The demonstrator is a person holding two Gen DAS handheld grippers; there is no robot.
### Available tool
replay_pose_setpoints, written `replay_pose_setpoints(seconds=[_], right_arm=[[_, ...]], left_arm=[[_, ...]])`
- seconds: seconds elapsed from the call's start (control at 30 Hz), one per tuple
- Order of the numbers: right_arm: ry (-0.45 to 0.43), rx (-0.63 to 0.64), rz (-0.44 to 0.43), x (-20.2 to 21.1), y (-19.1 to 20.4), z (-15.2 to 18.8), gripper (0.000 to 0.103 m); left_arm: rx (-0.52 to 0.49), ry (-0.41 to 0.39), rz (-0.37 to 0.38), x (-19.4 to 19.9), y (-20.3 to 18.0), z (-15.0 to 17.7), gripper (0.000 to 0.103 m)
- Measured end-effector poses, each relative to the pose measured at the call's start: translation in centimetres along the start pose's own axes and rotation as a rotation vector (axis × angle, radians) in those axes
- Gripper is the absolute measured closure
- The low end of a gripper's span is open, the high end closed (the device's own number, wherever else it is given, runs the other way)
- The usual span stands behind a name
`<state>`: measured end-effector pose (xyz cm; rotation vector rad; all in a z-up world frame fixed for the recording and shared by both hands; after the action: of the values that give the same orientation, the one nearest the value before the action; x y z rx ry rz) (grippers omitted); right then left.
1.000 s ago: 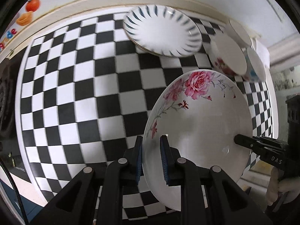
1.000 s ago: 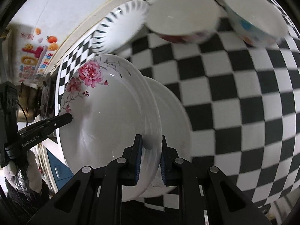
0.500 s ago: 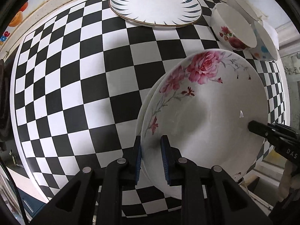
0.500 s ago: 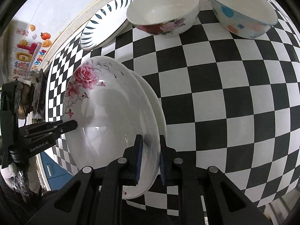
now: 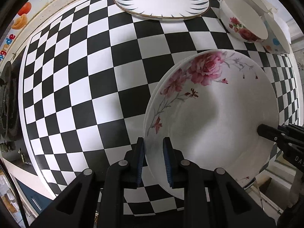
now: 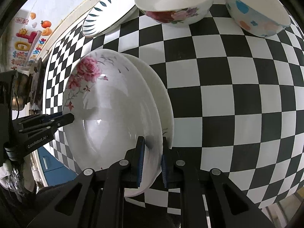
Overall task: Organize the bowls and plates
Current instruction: 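Lift the two-plate stack and carry it toward the blue-striped plate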
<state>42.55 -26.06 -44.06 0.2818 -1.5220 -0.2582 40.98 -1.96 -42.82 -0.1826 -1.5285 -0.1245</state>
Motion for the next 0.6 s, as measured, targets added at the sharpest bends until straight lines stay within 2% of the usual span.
replay_pose_setpoints(seconds=[0.23, 0.6], right_arm=[[0.023, -0.041, -0.001, -0.2, -0.2, -0.3, 0.083], [0.06, -0.094, 0.033, -0.2, -0.4, -0.2, 0.083]], left_arm=[[-0.009, 0.001, -0.033, -0.6, -0.9, 0.1, 0.086], [0.03, 0.012, -0.021, -0.8, -0.7, 0.3, 0.085]])
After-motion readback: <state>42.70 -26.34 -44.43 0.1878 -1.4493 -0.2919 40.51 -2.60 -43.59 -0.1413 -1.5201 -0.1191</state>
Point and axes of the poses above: each gripper's, at about its wrist camera, not at the fingertips, and x roughly against the way its jaws point, y to its left, z to its underside, the point moved 8 cm from there along -x, roughly the way its jaws point, and after that the axes turned 2 degrees about z, right-handed, at the moved point
